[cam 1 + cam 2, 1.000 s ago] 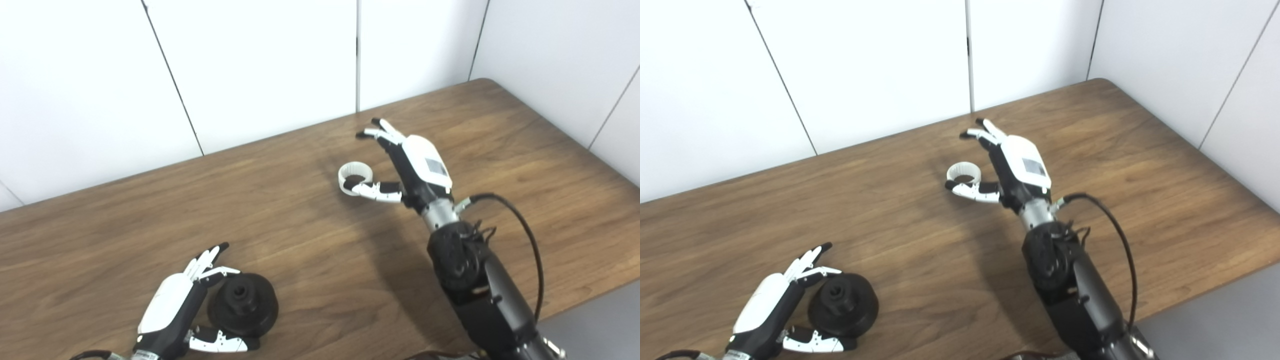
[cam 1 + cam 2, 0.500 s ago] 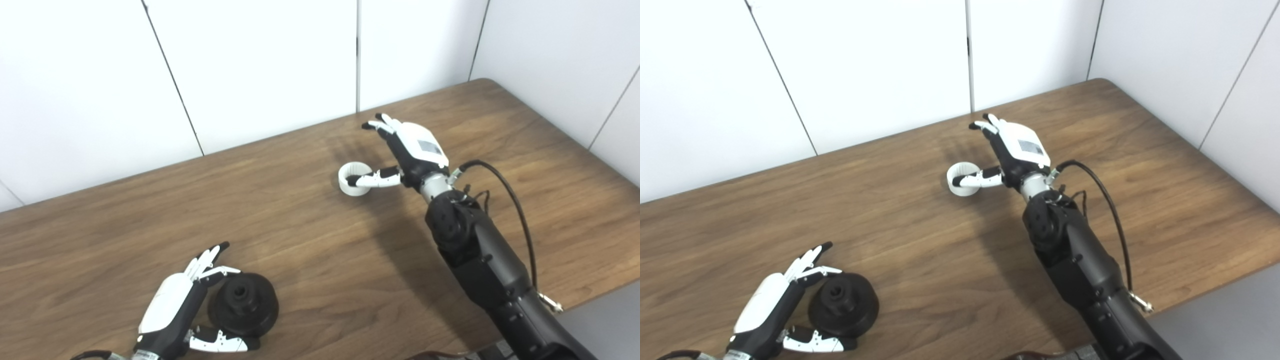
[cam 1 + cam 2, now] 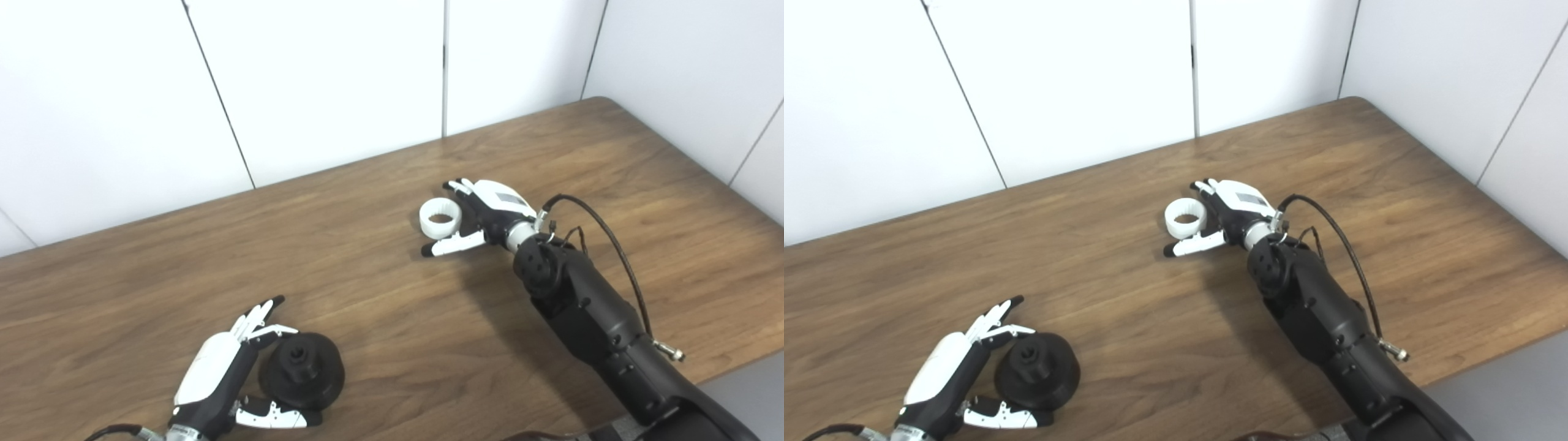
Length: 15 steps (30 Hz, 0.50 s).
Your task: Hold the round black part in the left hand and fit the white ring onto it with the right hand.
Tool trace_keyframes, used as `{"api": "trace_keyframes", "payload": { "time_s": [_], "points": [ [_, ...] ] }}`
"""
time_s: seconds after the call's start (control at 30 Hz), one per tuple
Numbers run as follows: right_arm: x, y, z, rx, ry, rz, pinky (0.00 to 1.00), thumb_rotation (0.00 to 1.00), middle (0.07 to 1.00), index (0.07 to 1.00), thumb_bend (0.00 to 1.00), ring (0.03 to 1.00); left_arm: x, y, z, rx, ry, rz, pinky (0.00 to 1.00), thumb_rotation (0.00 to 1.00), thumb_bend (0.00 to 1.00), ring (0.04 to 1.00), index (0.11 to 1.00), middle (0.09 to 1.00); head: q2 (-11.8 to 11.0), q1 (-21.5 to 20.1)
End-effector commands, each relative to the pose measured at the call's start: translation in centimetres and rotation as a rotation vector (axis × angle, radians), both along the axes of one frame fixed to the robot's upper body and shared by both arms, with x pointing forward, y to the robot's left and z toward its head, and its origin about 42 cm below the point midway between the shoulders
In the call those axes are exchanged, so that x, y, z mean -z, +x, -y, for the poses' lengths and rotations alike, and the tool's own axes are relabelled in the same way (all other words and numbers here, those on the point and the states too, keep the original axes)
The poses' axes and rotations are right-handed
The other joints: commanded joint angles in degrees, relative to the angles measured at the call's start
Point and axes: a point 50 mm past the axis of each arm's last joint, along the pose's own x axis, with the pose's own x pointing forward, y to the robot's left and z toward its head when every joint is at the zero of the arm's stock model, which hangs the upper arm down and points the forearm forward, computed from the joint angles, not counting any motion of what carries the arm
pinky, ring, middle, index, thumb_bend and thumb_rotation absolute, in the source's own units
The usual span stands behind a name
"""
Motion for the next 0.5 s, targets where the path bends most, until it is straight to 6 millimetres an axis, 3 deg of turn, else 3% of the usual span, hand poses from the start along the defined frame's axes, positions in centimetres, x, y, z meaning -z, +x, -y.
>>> {"api": "trace_keyframes", "payload": {
  "time_s": [0.0, 0.3, 0.47],
  "points": [
    [-2.5, 1.2, -0.1, -0.015, -0.019, 0.072, 0.97, 0.64, 1.000, 0.932, 1.00, 1.000, -1.0, 0.5, -0.6, -0.005, 0.039, 0.037, 1.00, 0.33, 1.00, 1.000, 0.625, 1.000, 0.10, -0.08],
    [-2.0, 1.0, -0.5, -0.028, -0.018, 0.102, 0.98, 0.56, 1.000, 0.829, 1.00, 1.000, -1.0, 0.3, -0.6, -0.004, 0.033, 0.038, 1.00, 0.32, 1.00, 1.000, 0.619, 1.000, 0.50, 0.26],
    [-1.5, 0.7, -0.4, -0.029, 0.002, 0.169, 0.96, 0.44, 0.993, 0.712, 0.89, 1.000, -1.1, 0.2, -0.7, -0.006, 0.033, 0.036, 1.00, 0.32, 1.00, 1.000, 0.620, 1.000, 0.78, 0.31]
  ]
}}
